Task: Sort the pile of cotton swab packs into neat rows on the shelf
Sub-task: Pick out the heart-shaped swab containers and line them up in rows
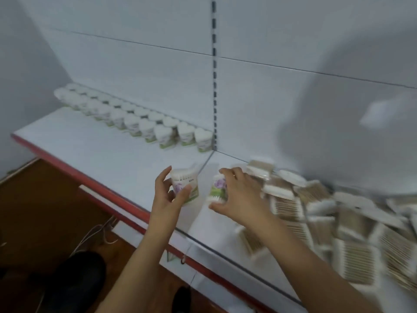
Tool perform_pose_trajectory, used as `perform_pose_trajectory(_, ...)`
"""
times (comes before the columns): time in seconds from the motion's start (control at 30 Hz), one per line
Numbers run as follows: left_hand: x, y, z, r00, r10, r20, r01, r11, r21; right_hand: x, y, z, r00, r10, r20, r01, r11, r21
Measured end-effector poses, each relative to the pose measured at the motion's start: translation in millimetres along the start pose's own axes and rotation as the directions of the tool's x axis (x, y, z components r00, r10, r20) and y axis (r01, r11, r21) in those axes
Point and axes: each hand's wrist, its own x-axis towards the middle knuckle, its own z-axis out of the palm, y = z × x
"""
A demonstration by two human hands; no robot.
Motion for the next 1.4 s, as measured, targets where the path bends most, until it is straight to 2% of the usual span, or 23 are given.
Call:
perform_pose_trajectory(0.13, 38, -1, -45, 1.0, 0.006, 0.024, -0.007, 0.998, 0.061, 30, -11, 27, 0.993, 0.068, 0.091, -0.063, 0.996, -0.055)
perform_pose_trajectory(0.23, 65, -5, -67, 0.995, 0.049, 0.09, -0.057, 0.994, 0.093, 34, -20, 26, 0.997, 0.08, 0.007, -0.079, 0.992, -0.093)
perform_pose_trajectory(0.33, 89, -9, -77, 0.982, 0.109, 0.155, -0.127, 0.986, 0.111, 39, -54, 24, 0.982, 0.051, -0.181, -0.034, 0.995, 0.095)
perform_pose_trajectory(0.4, 103, -12, -78, 0.96, 0.158, 0.23, -0.193, 0.971, 0.139, 50, -84, 32, 0.975, 0.085, -0.207, -0.036, 0.973, 0.23)
perform_pose_trajectory(0.47, 114, -12, -79, 0.931, 0.185, 0.314, -0.247, 0.954, 0.171, 67, -104, 48, 0.966, 0.143, -0.214, -0.079, 0.956, 0.283)
perform_pose_trajectory(0.6, 133, -16, -96, 0.857, 0.174, 0.486, -0.322, 0.916, 0.24, 101, -115, 76, 0.899, 0.318, -0.301, -0.169, 0.886, 0.432)
perform_pose_trajectory(0.67, 146, -25, -113, 0.825, 0.208, 0.525, -0.439, 0.821, 0.366, 116, -113, 83, 0.872, 0.353, -0.338, -0.183, 0.877, 0.444)
perform_pose_trajectory(0.73, 162, -36, -128, 0.83, 0.273, 0.486, -0.541, 0.604, 0.585, 130, -112, 86, 0.845, 0.388, -0.369, -0.208, 0.873, 0.441)
perform_pose_trajectory(0.8, 173, -45, -135, 0.853, 0.274, 0.444, -0.522, 0.418, 0.743, 144, -113, 88, 0.814, 0.419, -0.402, -0.23, 0.869, 0.438)
perform_pose_trajectory(0.93, 178, -55, -129, 0.834, 0.28, 0.475, -0.538, 0.227, 0.812, 161, -112, 97, 0.793, 0.432, -0.429, -0.231, 0.865, 0.445)
perform_pose_trajectory(1.17, 180, -57, -131, 0.818, 0.297, 0.492, -0.553, 0.171, 0.816, 170, -110, 109, 0.775, 0.43, -0.463, -0.232, 0.875, 0.424)
perform_pose_trajectory(1.4, 180, -55, -130, 0.825, 0.269, 0.497, -0.552, 0.19, 0.812, 175, -111, 103, 0.754, 0.431, -0.495, -0.294, 0.896, 0.332)
